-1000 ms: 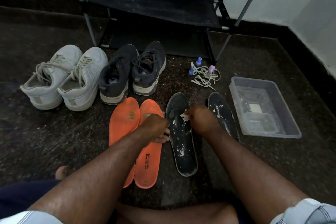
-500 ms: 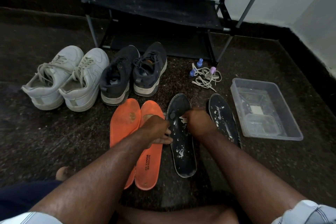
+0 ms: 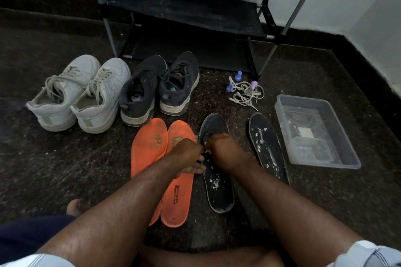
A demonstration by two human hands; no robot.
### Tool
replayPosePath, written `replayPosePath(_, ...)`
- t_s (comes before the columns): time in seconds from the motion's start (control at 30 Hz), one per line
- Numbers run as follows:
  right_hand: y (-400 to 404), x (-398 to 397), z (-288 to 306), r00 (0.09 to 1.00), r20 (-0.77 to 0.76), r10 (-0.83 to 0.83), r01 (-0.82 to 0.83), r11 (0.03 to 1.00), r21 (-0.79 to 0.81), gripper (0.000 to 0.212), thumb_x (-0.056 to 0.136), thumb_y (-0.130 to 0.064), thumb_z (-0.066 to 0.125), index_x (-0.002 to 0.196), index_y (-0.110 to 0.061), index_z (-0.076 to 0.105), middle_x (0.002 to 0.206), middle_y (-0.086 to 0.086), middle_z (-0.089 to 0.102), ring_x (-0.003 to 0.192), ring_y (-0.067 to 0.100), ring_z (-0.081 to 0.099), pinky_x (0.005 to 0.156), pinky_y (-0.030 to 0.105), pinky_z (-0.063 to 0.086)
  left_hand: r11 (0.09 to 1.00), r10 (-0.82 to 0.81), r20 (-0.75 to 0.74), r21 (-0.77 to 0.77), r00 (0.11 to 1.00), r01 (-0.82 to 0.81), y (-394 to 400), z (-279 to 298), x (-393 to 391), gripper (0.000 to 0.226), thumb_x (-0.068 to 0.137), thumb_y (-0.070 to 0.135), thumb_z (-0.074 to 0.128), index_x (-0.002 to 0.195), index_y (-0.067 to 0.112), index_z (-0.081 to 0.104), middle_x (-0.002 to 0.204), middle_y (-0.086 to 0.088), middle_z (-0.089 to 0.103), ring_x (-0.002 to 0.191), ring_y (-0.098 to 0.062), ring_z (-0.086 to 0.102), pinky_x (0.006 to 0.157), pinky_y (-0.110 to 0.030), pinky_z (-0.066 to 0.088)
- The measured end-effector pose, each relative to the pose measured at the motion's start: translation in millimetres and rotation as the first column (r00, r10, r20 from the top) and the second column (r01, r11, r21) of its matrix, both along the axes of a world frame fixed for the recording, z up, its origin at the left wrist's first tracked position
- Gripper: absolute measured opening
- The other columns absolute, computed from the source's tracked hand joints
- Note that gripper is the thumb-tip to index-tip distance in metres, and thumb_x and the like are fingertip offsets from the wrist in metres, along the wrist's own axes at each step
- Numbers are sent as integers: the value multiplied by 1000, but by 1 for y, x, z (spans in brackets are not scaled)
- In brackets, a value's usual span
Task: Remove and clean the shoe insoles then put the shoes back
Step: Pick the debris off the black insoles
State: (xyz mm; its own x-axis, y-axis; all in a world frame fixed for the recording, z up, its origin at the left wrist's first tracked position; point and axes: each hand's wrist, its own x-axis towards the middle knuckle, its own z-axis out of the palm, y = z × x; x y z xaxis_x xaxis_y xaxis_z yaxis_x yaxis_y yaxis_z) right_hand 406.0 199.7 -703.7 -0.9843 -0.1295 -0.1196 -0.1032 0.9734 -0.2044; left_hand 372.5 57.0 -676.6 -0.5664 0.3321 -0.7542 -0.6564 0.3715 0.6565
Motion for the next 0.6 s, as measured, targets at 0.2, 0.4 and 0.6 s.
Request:
replayPosePath(0.2,14,-5,1,984,-41,-176,175,984,-28,27,82,-12,62,108,-12,69,106,12,66,100,28,61,90,30,45,1000,4,7,8,1000,-4,-1,-3,0,27,100,13,45,123,-1,51,110,-19,63,90,-37,71,70,-37,62)
replayPosePath(0.4,5,-5,-4,1000,6,-22,22,1000,5,12,76,-8,66,85,-6,73,92,16,64,87,32,62,81,35,52,1000,10,15,5,1000,-10,-1,-2,1,23,101,12,44,118,2,55,111,-18,62,86,-34,68,73,-38,60)
replayPosePath(0.6,2,-4,7,999,6,-34,33,997,74,12,81,-10,62,87,-5,72,91,16,68,84,32,64,77,33,48,998,24,15,63,1000,-25,-5,-1,1,26,103,13,41,127,17,51,98,-16,60,72,-28,63,63,-34,57)
